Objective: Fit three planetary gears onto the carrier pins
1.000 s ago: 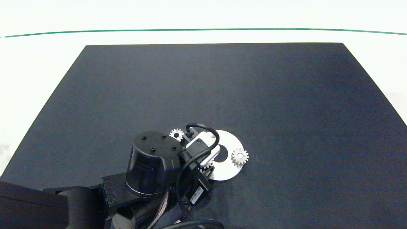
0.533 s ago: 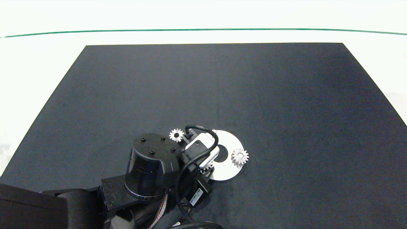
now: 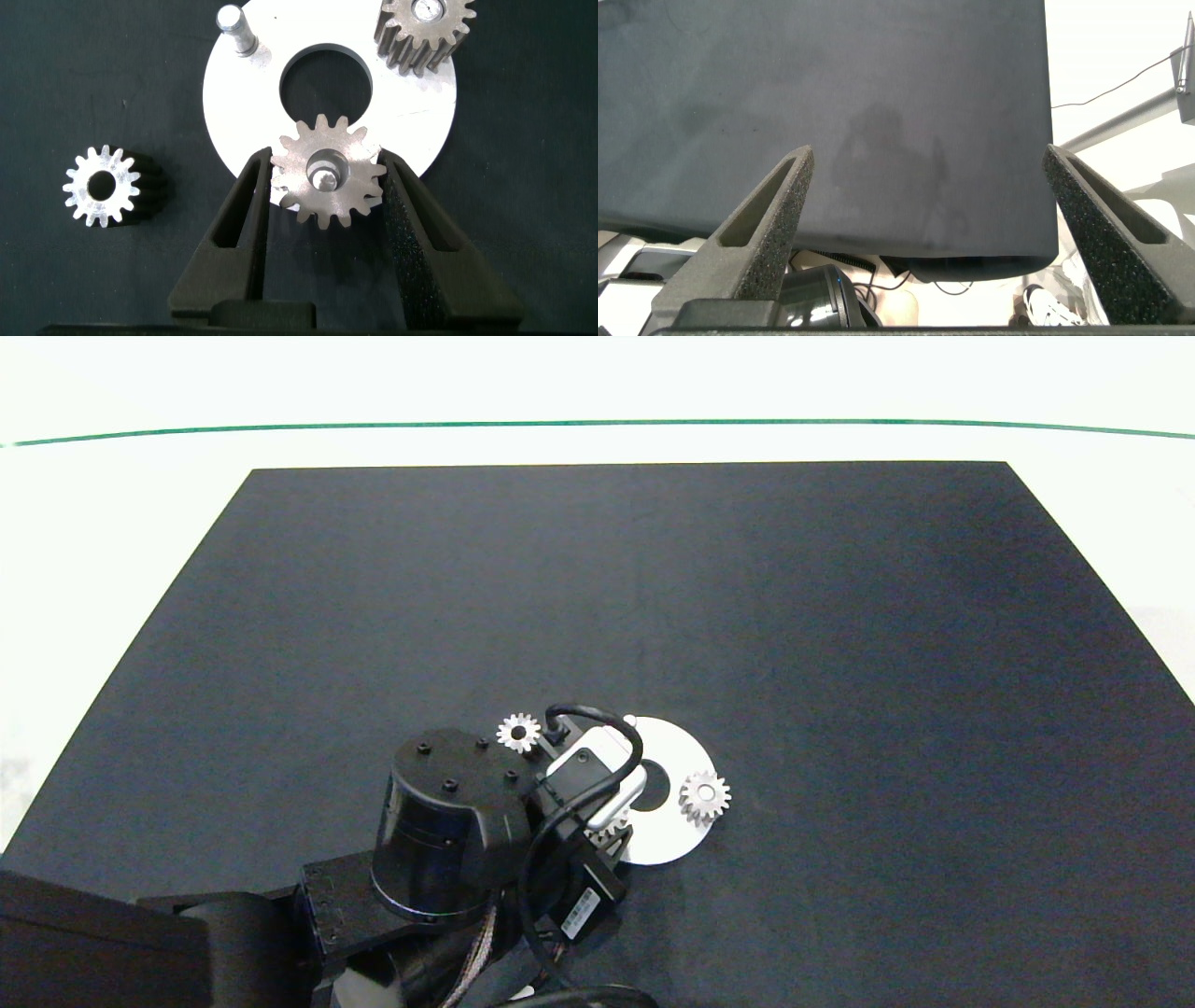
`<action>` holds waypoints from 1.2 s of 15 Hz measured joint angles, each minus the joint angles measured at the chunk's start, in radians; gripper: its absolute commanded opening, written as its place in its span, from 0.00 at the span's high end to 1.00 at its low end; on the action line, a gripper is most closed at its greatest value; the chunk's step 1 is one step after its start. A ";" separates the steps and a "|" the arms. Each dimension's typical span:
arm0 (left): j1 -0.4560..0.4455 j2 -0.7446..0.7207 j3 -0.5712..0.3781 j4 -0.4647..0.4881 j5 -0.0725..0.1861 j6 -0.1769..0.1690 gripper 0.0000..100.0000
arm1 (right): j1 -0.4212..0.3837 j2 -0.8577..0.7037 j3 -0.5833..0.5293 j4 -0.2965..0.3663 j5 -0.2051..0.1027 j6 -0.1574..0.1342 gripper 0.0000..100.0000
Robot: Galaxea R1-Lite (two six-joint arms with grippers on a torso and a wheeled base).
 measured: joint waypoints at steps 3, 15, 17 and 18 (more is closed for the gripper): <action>-0.001 0.006 0.000 -0.002 0.000 0.000 0.90 | 0.000 0.000 0.000 0.000 0.000 0.000 0.00; -0.001 0.009 0.008 -0.002 -0.001 0.000 0.00 | 0.000 0.000 -0.002 0.000 0.000 0.000 0.00; 0.000 0.007 0.008 0.000 0.000 0.000 0.00 | 0.000 0.000 -0.002 0.000 0.000 0.000 0.00; 0.000 0.003 0.009 0.002 0.000 0.001 0.00 | 0.000 0.000 -0.001 0.000 0.000 0.000 0.00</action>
